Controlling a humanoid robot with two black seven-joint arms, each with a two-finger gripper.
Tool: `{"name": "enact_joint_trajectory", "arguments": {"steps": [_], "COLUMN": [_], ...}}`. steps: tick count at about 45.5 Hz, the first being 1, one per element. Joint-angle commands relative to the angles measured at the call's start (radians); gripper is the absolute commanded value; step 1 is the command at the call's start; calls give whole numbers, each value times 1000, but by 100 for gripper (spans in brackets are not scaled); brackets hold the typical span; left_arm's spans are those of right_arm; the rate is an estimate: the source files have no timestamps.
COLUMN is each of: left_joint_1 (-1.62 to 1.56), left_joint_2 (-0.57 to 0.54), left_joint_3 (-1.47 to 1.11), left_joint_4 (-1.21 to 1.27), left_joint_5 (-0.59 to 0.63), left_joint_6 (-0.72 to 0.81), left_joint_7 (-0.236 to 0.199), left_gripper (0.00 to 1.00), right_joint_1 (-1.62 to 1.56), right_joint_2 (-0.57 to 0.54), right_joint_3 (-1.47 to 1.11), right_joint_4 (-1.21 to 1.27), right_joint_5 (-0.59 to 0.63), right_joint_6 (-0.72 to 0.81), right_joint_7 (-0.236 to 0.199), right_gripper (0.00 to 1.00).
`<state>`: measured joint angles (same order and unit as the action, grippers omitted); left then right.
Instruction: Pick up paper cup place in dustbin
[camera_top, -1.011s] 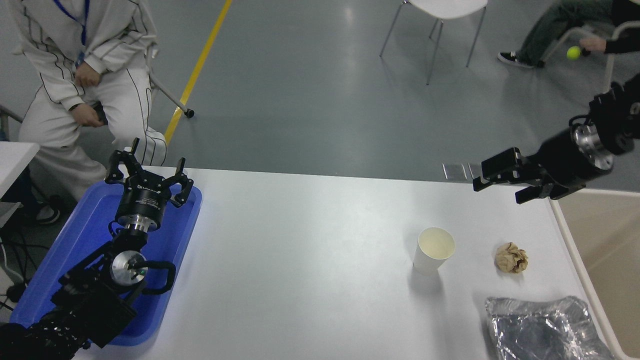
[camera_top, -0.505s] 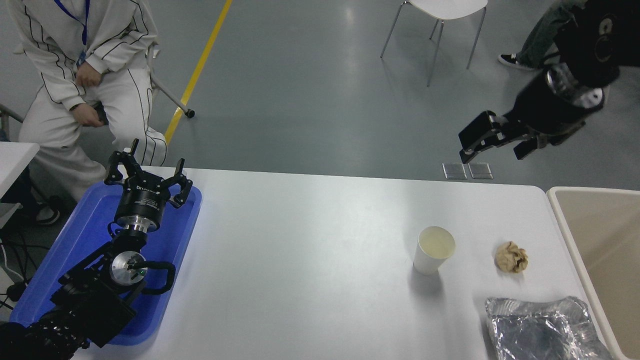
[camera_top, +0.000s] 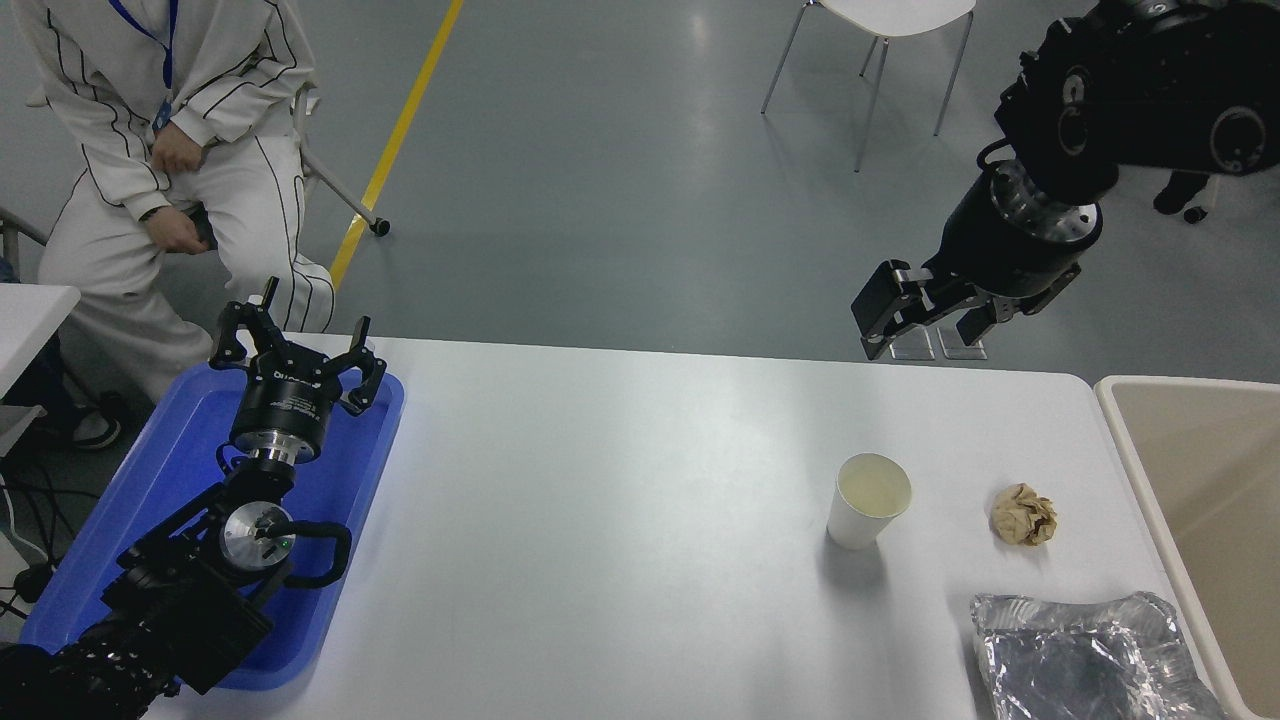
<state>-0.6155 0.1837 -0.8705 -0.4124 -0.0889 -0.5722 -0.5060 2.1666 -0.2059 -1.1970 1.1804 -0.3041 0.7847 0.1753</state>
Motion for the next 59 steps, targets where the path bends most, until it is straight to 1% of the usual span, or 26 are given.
{"name": "enact_joint_trajectory", "arguments": {"steps": [1, 6, 8, 15, 34, 44, 50, 54, 59], "left_joint_1": [0, 0, 0, 0, 0, 0, 0, 0, 0], "left_joint_2": [0, 0, 0, 0, 0, 0, 0, 0, 0], "left_joint_3": [-1, 1, 1, -1, -1, -1, -1, -1, -1], "left_joint_4": [0, 0, 0, 0, 0, 0, 0, 0, 0], "left_joint_5": [0, 0, 0, 0, 0, 0, 0, 0, 0], "left_joint_6": [0, 0, 0, 0, 0, 0, 0, 0, 0], "left_joint_7": [1, 0, 0, 0, 0, 0, 0, 0, 0], "left_gripper": [100, 100, 100, 100, 100, 100, 100, 100, 100], "right_joint_1": [84, 110, 110, 87, -132, -277, -338, -387, -424], "right_joint_2": [-20, -17, -18, -17, -13, -7, 11, 11, 17], "right_joint_3": [-93, -151, -156, -148, -105, -93, -75, -64, -36], "right_joint_4": [-8, -5, -4, 1, -18, -24, -22, -24, -25], "right_joint_5": [109, 126, 126, 125, 125, 135, 137, 135, 134], "right_joint_6": [1, 1, 1, 1, 1, -255, -422, -484, -512], "right_joint_7": [-11, -11, -11, -10, -10, -10, -8, -8, -8], "right_gripper": [89, 90, 92, 93, 94, 94, 100, 100, 100]}}
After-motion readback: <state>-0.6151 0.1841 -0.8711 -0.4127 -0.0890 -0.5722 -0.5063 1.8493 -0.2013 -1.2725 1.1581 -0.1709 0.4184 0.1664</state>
